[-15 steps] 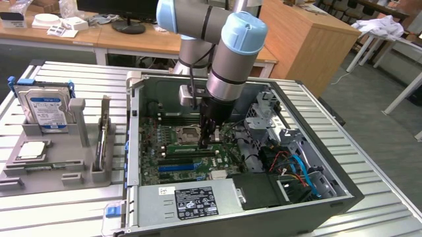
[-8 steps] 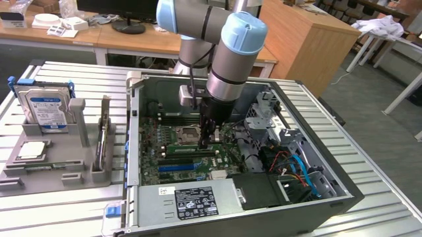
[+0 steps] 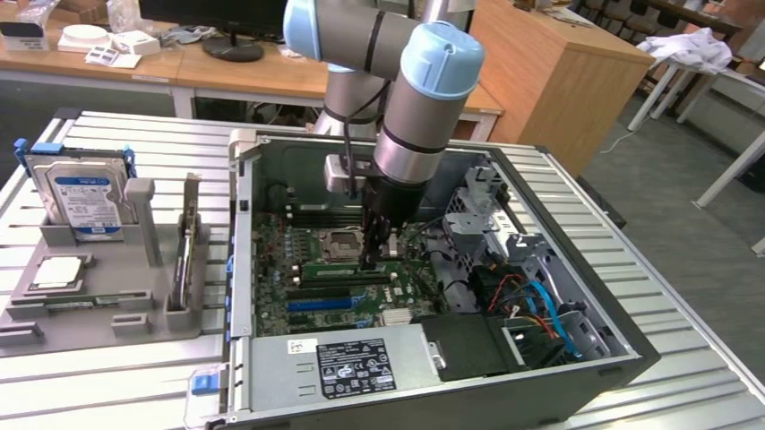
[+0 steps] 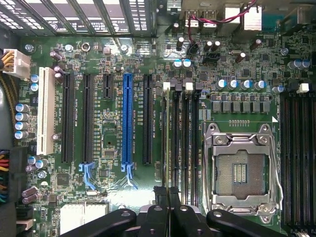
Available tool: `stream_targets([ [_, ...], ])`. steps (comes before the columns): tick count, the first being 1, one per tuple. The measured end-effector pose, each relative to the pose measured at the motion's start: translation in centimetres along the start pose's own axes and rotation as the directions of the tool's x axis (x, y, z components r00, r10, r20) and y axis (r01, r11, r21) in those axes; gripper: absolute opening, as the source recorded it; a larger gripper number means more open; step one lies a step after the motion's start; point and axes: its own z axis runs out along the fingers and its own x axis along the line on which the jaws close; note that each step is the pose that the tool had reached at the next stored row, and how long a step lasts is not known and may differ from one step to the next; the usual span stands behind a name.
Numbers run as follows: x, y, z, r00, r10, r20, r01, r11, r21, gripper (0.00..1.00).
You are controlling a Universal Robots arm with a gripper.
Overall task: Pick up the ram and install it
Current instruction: 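Insert the ram into the slot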
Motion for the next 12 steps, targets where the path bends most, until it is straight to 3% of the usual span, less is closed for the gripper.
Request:
stream_targets([
  [12,-0.02,0.0,0.08,1.0,0.0,-0.0001,0.0,1.0,0.0001,0.12],
])
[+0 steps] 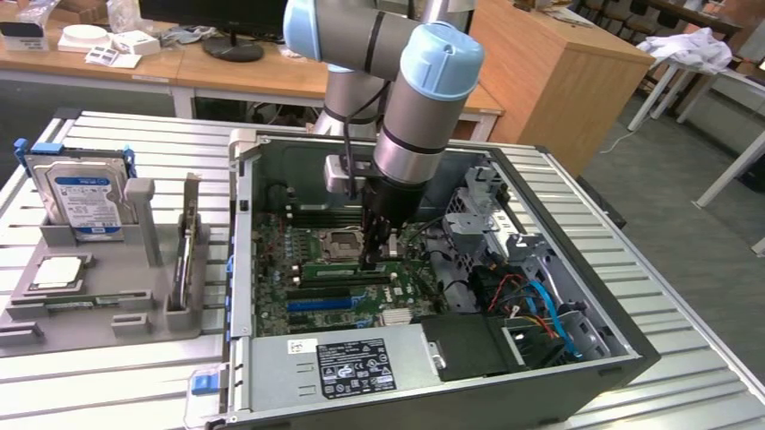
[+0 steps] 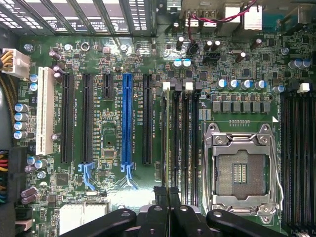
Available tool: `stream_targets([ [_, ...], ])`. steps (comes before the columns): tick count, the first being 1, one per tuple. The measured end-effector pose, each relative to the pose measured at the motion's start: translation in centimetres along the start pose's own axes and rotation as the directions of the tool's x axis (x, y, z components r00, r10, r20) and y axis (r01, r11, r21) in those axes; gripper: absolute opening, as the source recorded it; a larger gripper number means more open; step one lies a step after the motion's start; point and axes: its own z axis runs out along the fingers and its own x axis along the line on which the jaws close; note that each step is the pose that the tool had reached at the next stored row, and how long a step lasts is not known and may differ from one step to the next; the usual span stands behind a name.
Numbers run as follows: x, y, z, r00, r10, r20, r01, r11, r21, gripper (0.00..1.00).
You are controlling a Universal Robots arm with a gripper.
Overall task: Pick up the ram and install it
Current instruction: 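Insert the ram into the slot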
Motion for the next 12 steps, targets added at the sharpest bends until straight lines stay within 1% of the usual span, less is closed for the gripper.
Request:
stream_targets([
  [12,-0.01,-0.02,0.12,1.0,0.0,0.0002,0.0,1.0,0.0,0.12],
])
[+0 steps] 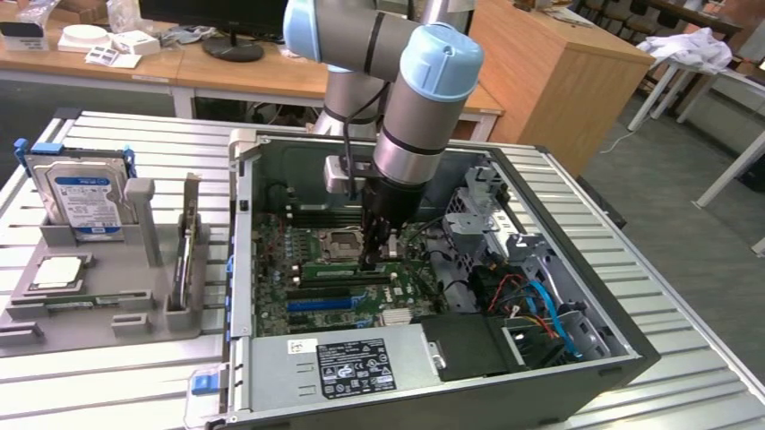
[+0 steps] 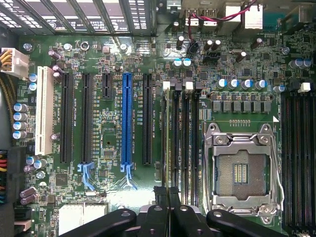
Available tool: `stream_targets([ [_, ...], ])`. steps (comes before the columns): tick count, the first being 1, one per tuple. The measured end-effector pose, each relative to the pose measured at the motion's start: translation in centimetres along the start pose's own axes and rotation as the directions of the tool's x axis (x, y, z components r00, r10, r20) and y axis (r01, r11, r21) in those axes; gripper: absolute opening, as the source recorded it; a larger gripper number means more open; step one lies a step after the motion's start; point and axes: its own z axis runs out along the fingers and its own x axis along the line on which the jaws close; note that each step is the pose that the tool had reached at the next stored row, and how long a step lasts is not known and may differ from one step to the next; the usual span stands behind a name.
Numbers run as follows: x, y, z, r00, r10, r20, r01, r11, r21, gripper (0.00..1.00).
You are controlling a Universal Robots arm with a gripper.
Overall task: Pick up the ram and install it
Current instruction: 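Insert the ram into the slot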
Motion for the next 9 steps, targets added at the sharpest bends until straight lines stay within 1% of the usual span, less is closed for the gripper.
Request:
stream_targets([
  [9,0.0,0.0,0.07,1.0,0.0,-0.0001,0.0,1.0,0.0,0.12],
])
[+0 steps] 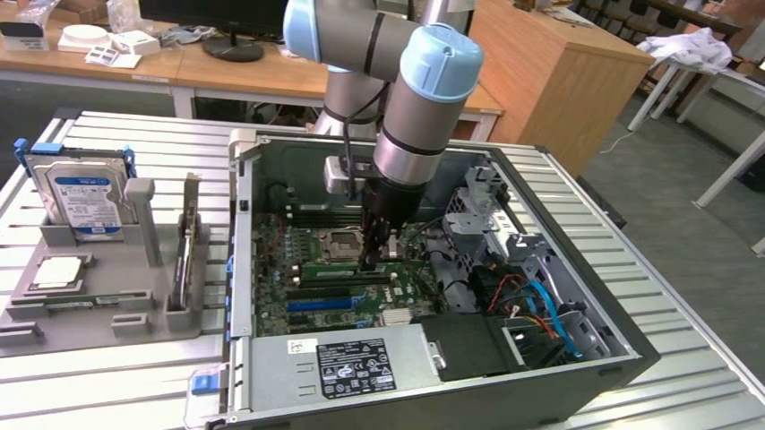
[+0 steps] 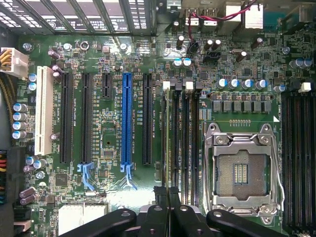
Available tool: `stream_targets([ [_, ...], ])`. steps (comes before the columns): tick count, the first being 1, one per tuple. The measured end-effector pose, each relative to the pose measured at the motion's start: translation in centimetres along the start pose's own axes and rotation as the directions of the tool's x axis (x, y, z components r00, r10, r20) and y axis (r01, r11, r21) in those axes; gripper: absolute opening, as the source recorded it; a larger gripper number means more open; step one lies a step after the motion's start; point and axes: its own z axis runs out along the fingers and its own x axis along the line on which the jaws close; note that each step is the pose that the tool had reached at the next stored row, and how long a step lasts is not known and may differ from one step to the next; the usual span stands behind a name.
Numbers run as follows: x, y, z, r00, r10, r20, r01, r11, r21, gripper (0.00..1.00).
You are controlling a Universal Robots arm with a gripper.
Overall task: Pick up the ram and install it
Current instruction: 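Insert the ram into the slot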
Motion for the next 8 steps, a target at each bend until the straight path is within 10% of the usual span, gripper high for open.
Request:
stream_targets([
  [8,0.0,-0.01,0.12,1.0,0.0,0.0,0.0,1.0,0.0007,0.12],
])
